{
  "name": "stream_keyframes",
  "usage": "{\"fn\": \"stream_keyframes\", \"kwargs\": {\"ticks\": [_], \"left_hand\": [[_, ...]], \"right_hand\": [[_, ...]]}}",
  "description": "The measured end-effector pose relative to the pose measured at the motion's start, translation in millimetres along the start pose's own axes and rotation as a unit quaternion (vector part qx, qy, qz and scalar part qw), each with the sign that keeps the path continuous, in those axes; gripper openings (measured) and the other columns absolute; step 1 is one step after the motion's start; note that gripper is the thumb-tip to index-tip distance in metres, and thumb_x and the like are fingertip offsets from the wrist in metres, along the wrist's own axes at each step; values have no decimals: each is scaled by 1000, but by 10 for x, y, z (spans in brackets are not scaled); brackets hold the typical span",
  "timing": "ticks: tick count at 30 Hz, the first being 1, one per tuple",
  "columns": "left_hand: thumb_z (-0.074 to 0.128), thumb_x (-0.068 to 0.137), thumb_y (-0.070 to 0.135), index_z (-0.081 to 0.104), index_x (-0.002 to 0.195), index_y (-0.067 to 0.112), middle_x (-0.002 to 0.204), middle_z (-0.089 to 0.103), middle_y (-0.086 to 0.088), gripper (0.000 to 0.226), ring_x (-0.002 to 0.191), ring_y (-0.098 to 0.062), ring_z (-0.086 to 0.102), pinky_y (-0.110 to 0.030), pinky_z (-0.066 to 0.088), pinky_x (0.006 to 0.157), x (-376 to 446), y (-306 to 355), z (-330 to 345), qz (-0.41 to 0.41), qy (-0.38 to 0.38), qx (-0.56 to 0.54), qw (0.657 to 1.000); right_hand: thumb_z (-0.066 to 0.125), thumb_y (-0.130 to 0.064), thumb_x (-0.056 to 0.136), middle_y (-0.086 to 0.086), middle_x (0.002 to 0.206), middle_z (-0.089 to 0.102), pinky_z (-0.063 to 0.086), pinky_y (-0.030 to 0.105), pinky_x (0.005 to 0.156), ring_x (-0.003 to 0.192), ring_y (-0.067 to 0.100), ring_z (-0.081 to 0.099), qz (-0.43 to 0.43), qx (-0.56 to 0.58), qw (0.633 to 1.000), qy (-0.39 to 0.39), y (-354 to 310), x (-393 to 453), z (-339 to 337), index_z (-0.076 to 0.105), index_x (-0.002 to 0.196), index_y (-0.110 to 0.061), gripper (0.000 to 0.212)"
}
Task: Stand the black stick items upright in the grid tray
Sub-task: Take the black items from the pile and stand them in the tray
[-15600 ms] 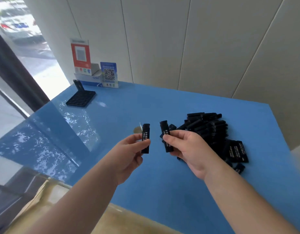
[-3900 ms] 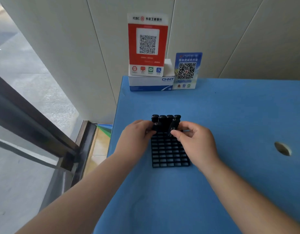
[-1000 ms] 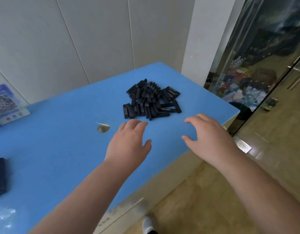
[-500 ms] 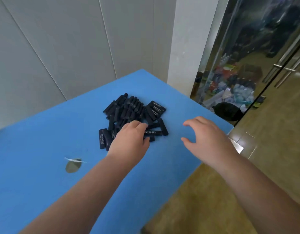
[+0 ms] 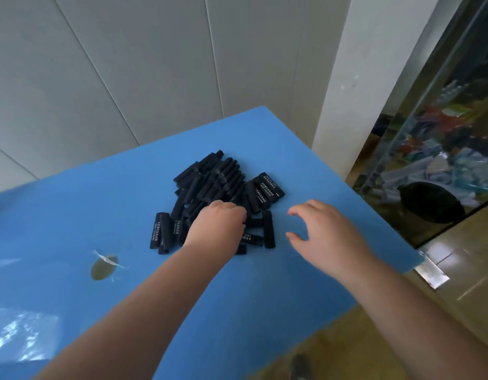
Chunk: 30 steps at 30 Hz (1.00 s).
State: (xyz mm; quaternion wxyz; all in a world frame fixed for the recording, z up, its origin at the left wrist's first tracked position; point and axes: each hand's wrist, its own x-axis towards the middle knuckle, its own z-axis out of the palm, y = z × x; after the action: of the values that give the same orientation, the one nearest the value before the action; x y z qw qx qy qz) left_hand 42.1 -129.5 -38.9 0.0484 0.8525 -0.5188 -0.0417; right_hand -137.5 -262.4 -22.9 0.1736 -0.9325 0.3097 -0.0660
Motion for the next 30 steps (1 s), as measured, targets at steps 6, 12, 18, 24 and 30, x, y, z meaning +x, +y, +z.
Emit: {"fn": "stream_keyframes", "kwargs": {"ticks": [6, 12, 18, 24, 30], "left_hand": [[63, 91, 28, 50, 87, 22, 73, 46, 7, 15, 78, -19, 42, -33, 42, 64, 125, 88, 75, -56, -15, 11, 998], [58, 89, 26, 44, 90, 23, 72, 46, 3, 14, 67, -18, 44, -32, 37, 55, 219, 112, -44, -39, -69, 38, 996], [53, 86, 20, 40, 86, 29, 75, 46, 2, 16, 66, -21, 50, -32, 43, 53, 119, 145, -51, -49, -22, -2, 999], [65, 81, 25, 51, 87, 34, 76, 59, 11, 18, 67, -9, 55, -25, 51, 56, -68, 192, -17, -157, 87, -230, 956], [65, 83, 21, 68, 94, 36, 88, 72, 16, 19, 71, 2, 65, -11, 47, 60, -114, 285, -122, -284, 100, -497, 814]], "right_hand": [[64, -43, 90, -12, 118, 58, 50, 35, 88, 115, 15, 54, -15, 22, 999, -24, 239, 225, 82, 60, 123, -31, 36], [63, -42, 89, -12, 116, 60, 51, 36, 86, 112, 16, 56, -30, 32, 998, -35, 353, 334, 67, 61, 120, -32, 33], [62, -42, 90, -10, 116, 61, 51, 34, 87, 108, 15, 59, -25, 40, 997, -62, 427, 379, 39, 61, 120, -29, 33], [61, -46, 89, -12, 115, 59, 52, 33, 85, 105, 13, 59, -22, 59, 993, -95, 310, 413, 116, 61, 119, -32, 32], [62, -48, 90, -3, 109, 61, 46, 32, 71, 98, 24, 62, -44, 37, 994, -97, 33, 489, 234, 61, 113, -24, 34]]}}
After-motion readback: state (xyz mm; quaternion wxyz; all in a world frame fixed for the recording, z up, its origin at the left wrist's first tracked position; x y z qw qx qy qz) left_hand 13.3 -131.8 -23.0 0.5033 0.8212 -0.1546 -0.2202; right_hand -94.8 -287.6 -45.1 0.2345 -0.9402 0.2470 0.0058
